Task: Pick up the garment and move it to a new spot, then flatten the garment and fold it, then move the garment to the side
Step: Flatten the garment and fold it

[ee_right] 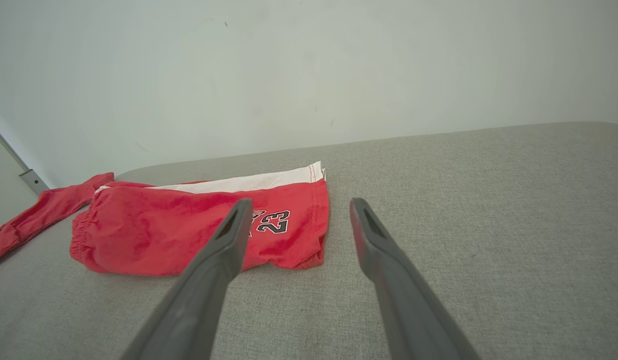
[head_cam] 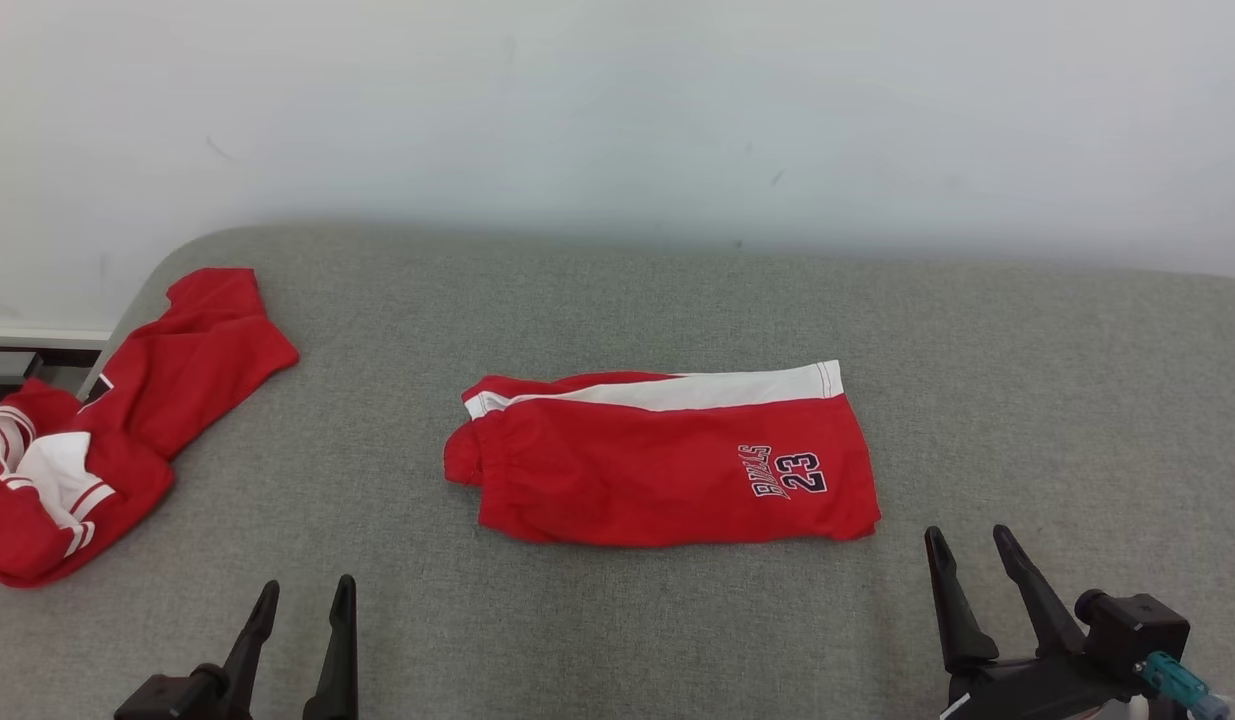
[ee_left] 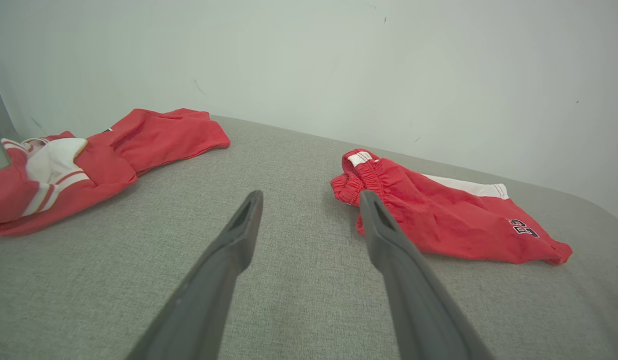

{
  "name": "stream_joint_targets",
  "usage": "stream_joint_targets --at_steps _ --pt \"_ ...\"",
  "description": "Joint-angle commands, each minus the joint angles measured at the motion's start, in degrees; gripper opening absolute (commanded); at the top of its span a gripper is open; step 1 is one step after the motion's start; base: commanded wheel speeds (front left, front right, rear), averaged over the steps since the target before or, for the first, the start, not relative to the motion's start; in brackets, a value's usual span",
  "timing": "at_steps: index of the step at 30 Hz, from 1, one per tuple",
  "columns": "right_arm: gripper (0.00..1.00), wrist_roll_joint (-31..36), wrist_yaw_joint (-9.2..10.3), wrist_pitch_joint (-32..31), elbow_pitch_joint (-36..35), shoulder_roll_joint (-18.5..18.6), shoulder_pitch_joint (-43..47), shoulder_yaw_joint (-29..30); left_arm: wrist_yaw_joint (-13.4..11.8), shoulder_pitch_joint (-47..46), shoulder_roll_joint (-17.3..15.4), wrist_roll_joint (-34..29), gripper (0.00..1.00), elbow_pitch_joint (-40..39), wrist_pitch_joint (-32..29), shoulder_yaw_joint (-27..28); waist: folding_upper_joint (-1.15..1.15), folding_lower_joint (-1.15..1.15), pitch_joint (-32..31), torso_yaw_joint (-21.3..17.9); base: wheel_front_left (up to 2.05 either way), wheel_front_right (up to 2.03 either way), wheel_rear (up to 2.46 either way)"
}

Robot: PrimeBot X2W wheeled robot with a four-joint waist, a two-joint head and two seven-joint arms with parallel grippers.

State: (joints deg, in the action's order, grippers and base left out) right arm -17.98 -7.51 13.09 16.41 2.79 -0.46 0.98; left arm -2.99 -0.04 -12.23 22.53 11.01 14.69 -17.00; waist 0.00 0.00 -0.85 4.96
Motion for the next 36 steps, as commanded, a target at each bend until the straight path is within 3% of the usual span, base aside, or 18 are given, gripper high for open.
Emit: stream_joint_targets --at_steps 1,13,17,24,30,36 --pt "1.0 -0.23 0.02 0.18 0.02 0.25 -0.57 0.16 -0.04 -0.5 -0.31 -0.46 1.0 -0.27 0.31 -0.07 0.0 0.0 0.1 0.02 0.0 0.0 0.0" --pt "1.0 1.25 0.02 -0.09 -0.21 0.24 -1.07 -0.31 -0.06 -0.73 -0.14 -0.32 1.0 -0.3 0.43 -0.58 0.0 0.0 0.39 0.36 0.0 0.0 0.0" --pt "1.0 1.61 0.02 -3.47 0.36 0.26 -1.08 1.59 0.59 -0.67 0.2 -0.56 1.0 -0.36 0.5 -1.33 0.0 0.0 0.02 1.19 0.0 0.0 0.0" --pt "1.0 4.41 0.02 -19.48 1.03 0.22 -5.1 8.22 0.38 0.45 0.38 -1.2 1.0 -1.72 0.52 -1.53 0.0 0.0 0.23 2.05 0.0 0.0 0.0" --pt "1.0 9.01 0.02 -39.76 1.72 0.19 -12.75 9.77 1.3 -0.3 0.72 -1.46 1.0 -2.28 0.6 -1.15 0.0 0.0 1.76 2.47 0.0 0.0 0.0" --pt "1.0 12.61 0.02 -52.83 3.67 0.24 -19.53 11.21 2.45 -1.33 1.14 -2.16 1.0 -1.92 0.58 -1.24 0.0 0.0 3.25 3.71 0.0 0.0 0.0"
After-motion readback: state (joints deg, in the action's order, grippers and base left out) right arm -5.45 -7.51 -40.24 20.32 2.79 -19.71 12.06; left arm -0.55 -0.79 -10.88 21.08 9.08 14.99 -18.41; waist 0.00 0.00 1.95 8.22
